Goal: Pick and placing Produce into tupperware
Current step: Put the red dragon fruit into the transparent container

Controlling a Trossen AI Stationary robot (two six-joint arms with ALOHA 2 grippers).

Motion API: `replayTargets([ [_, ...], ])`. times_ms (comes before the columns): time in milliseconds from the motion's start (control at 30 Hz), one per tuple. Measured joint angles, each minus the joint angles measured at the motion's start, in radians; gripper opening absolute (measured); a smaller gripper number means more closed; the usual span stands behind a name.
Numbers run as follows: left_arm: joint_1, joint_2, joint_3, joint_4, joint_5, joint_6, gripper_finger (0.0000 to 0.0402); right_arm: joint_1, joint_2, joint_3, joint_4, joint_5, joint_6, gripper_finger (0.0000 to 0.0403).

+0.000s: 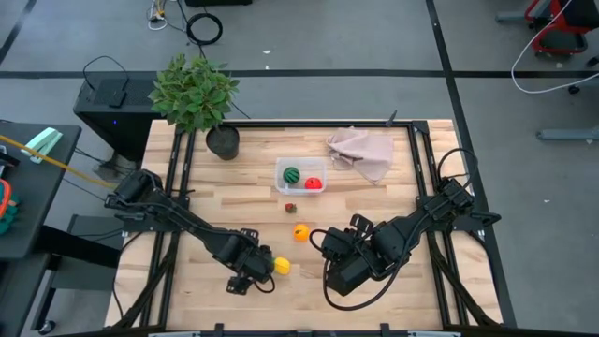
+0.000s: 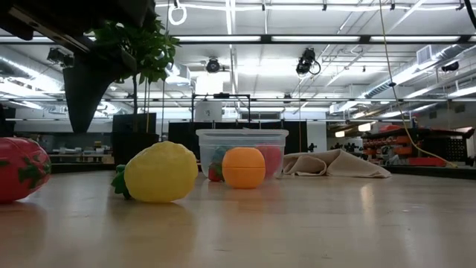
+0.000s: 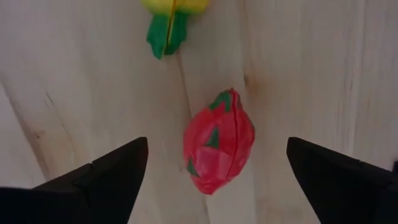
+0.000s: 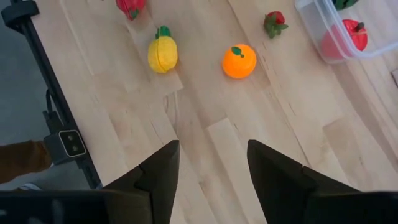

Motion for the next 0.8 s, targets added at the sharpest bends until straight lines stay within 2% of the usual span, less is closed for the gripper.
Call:
replayTargets([
  [167,-0.003,-0.001,-0.008,0.019,0.002,-0.035,0.0387,0.000,0.000,0.000,0.000,0.000,0.000,0.0195],
  [333,-0.001,-0.002,-0.124,0.062,0.029,-0.190,0.0387,0.000,0.000,0.000,0.000,0.003,0.000,0.0195],
  [467,-0.015,-0.002,-0.206,0.146,0.054,-0.236,0.0386,0.000,0.000,0.000,0.000,0.003,0.000,0.0195],
  [600,-0.039,-0.004,-0.230,0.214,0.044,-0.213,0.0386,-0.003,0.000,0.000,0.000,0.003,0.000,0.0195],
  [800,-0.071,-0.005,-0.230,0.250,-0.029,-0.184,0.0386,-0.003,0.000,0.000,0.000,0.004,0.000,0.0195],
])
